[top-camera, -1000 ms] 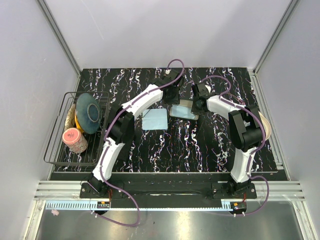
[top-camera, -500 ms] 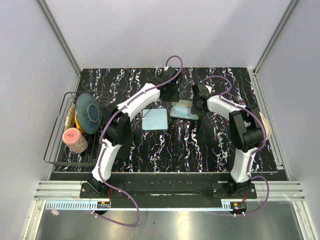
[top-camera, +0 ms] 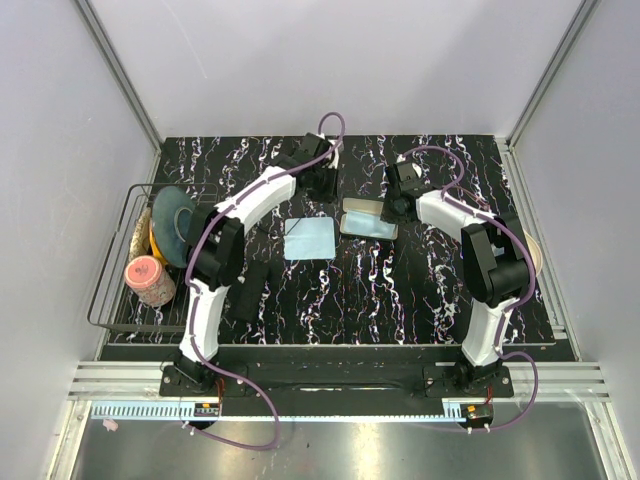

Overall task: Organize the sunglasses
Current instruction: Place the sunglasses in the sunglasses case, then smooth out the glasses cleaning cloth near the sunglasses case.

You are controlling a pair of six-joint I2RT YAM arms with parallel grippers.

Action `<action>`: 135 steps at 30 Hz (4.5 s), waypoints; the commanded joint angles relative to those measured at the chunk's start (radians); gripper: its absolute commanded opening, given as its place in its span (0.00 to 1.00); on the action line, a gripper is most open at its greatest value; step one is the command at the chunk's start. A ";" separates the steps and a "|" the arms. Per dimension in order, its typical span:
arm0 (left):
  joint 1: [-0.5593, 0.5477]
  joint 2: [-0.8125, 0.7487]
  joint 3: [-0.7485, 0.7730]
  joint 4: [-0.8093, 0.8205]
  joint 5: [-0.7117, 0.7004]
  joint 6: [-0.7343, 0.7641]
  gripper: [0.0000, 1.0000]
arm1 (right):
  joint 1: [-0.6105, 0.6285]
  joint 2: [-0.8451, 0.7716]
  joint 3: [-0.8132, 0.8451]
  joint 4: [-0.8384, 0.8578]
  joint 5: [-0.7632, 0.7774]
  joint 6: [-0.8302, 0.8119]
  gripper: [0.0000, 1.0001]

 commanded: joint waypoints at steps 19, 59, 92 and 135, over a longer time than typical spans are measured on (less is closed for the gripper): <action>0.011 -0.038 -0.246 0.534 0.285 -0.008 0.13 | -0.007 0.010 -0.068 0.219 -0.113 0.015 0.11; -0.055 0.024 -0.108 0.423 -0.029 -0.050 0.41 | -0.007 -0.030 -0.081 0.214 -0.093 0.017 0.17; -0.077 0.053 -0.035 0.338 -0.112 -0.065 0.36 | -0.009 -0.076 -0.133 0.101 0.083 0.026 0.43; -0.130 0.071 -0.090 0.629 0.058 -0.125 0.99 | -0.009 -0.212 -0.202 0.192 0.034 0.029 0.88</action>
